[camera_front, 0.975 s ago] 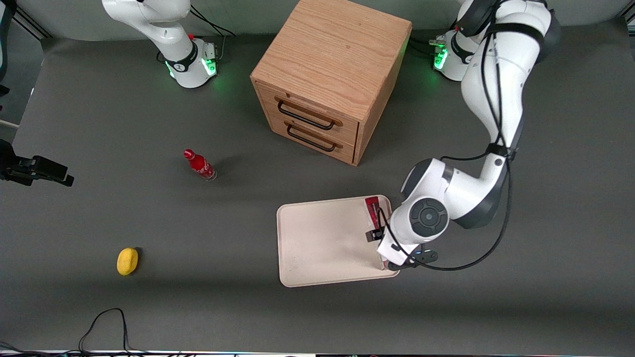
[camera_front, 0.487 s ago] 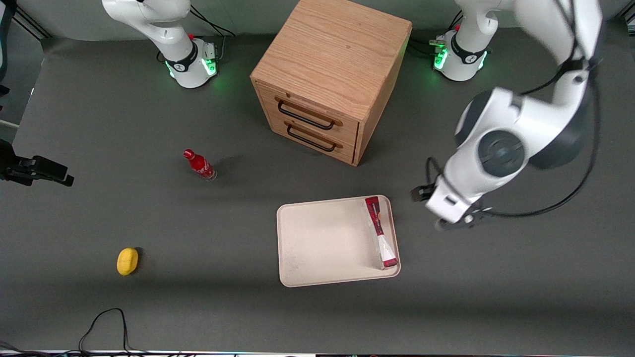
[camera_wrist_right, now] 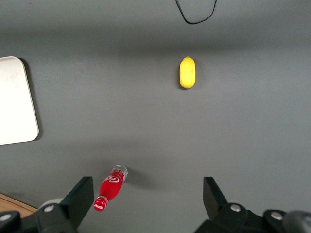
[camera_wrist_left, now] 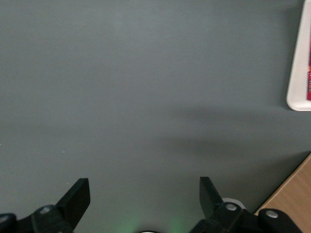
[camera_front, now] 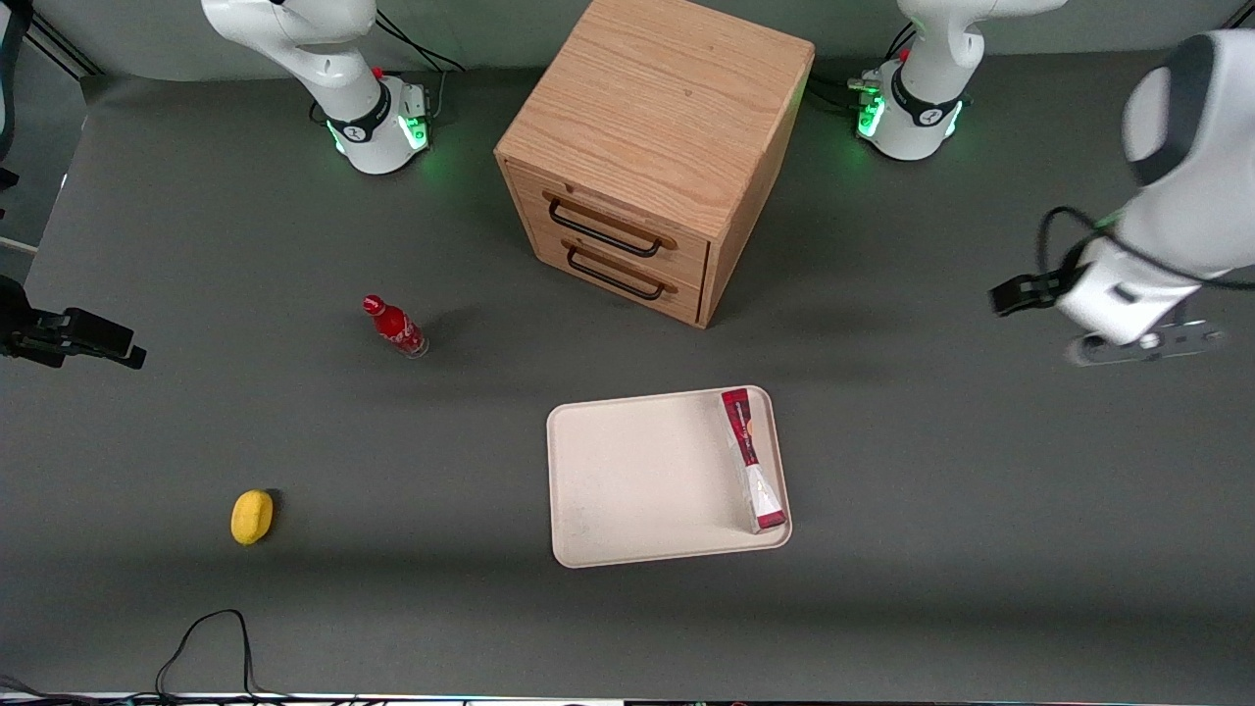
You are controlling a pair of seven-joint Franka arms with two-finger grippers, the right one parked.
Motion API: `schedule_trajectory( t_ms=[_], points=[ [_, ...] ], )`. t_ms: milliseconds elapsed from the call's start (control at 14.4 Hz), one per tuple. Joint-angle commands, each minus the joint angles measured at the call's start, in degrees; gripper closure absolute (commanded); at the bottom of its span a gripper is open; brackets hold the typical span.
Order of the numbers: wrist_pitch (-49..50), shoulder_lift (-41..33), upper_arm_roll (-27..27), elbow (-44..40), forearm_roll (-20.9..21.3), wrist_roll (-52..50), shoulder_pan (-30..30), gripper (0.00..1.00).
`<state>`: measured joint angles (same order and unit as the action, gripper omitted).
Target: Place red cookie box on tray
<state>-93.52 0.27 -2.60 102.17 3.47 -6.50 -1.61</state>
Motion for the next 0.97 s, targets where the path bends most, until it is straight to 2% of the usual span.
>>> schedule_trajectory(
  t_ms=[0, 278, 905],
  points=[
    [1.23, -4.22, 6.19, 2.42, -1.36, 7.36, 0.64, 0.00],
    [4.65, -3.53, 12.52, -1.26, -0.92, 6.59, 5.81, 0.00],
    [8.00, -2.12, 10.95, -4.87, -1.18, 4.56, 5.38, 0.00]
  ],
)
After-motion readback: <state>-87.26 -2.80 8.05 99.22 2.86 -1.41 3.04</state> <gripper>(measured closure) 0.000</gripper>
